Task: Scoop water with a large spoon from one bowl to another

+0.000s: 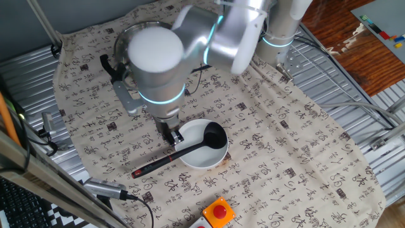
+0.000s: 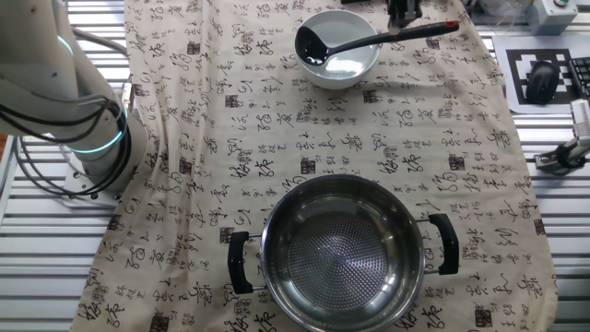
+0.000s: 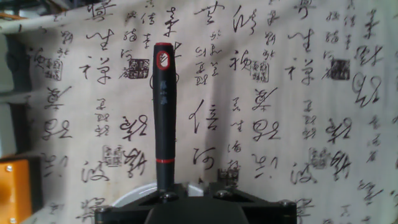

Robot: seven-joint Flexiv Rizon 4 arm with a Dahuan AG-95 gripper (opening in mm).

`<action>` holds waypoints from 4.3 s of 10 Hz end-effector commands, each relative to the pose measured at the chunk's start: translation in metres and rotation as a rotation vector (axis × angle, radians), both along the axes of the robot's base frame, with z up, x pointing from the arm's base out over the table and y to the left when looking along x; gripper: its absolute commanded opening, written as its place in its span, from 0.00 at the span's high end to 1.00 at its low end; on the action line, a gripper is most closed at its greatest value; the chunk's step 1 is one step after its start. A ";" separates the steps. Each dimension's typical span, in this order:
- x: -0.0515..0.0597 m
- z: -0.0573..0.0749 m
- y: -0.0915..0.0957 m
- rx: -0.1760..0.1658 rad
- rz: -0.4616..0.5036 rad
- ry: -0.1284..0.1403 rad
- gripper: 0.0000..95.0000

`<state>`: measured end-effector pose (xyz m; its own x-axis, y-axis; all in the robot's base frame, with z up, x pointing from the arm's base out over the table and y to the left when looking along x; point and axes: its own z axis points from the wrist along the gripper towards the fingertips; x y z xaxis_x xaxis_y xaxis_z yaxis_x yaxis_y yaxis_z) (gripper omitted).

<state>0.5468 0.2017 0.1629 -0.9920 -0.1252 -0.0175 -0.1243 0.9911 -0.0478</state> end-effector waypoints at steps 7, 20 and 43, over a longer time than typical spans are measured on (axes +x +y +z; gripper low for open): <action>0.011 -0.010 0.019 0.137 0.026 0.039 0.40; 0.025 -0.024 0.039 0.135 0.004 0.057 0.40; 0.058 -0.053 0.044 0.144 0.018 0.048 0.80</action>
